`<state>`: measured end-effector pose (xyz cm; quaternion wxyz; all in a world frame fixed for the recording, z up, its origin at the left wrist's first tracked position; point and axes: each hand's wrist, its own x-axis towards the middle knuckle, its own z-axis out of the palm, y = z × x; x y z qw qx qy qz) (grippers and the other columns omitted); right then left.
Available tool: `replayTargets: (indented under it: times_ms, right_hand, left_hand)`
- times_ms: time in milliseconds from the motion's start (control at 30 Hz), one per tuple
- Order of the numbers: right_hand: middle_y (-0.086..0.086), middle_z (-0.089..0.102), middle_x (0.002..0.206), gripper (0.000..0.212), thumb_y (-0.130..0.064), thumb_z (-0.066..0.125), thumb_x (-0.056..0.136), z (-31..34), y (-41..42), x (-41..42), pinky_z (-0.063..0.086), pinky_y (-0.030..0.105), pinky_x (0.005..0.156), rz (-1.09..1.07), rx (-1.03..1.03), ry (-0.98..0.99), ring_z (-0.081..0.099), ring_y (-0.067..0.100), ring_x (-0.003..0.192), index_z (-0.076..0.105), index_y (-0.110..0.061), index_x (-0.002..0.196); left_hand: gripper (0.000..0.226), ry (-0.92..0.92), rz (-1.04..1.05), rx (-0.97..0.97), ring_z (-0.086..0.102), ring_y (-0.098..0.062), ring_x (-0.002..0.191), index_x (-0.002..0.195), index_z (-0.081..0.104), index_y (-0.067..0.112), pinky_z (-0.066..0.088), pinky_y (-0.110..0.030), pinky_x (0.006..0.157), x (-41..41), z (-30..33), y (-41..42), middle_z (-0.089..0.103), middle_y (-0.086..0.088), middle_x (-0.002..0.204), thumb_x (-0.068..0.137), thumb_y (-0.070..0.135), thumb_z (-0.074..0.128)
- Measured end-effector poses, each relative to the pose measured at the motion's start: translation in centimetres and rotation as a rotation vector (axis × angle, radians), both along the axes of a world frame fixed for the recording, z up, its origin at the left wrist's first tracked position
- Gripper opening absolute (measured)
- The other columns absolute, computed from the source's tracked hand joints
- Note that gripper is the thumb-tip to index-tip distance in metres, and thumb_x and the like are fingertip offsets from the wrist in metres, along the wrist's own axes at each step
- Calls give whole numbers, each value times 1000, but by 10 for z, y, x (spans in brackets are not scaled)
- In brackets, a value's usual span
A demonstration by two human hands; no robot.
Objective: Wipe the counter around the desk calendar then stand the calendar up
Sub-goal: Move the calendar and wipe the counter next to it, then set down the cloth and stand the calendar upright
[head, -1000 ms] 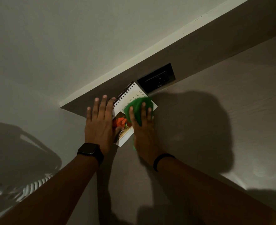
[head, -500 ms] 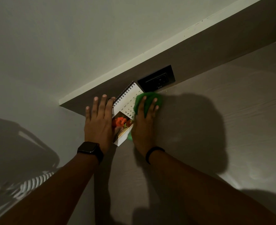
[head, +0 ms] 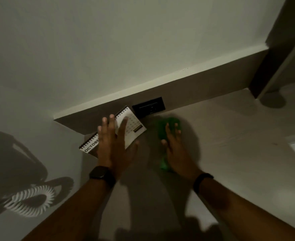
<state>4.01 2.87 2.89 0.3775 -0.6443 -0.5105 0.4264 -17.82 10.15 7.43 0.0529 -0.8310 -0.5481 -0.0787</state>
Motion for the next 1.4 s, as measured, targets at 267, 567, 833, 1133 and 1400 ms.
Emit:
replayTargets:
  times_ms: [267,567,833,1133,1400]
  right_hand:
    - [13,-20,169,65,-37,32,109,-8,-7,192,0,57,126,24,-159,-645,-20,36,154,0,-22,163]
    - [16,5,171,77,-71,20,100,-63,5,212,8,63,124,17,-138,-955,0,38,157,10,-28,163]
    - [15,1,172,80,-75,15,98,-59,6,213,5,66,123,59,-186,-982,-4,37,157,9,-29,163]
    - [18,40,159,56,-38,38,106,-4,45,85,15,45,126,169,150,-616,25,39,152,41,-8,153]
    - [5,61,140,42,-6,42,101,-4,108,-38,48,37,109,287,4,-71,58,19,125,53,-13,141]
  left_hand:
    - [84,-246,-25,-284,16,-40,162,166,28,24,10,-57,131,174,-69,-26,27,-17,173,96,70,44]
    - [86,-156,34,-341,4,-35,164,168,7,36,0,-61,129,207,-139,-28,11,-9,178,98,79,30]
    - [91,-167,30,-361,2,-33,165,169,6,30,2,-60,132,204,-135,-28,9,-9,179,97,80,29]
    - [108,-995,604,-172,16,-24,163,170,3,24,24,-49,131,108,-90,-77,12,-7,178,90,67,61]
    - [77,-1315,823,-82,45,-30,151,167,21,15,38,-55,124,-10,-92,-51,43,-13,165,105,40,61]
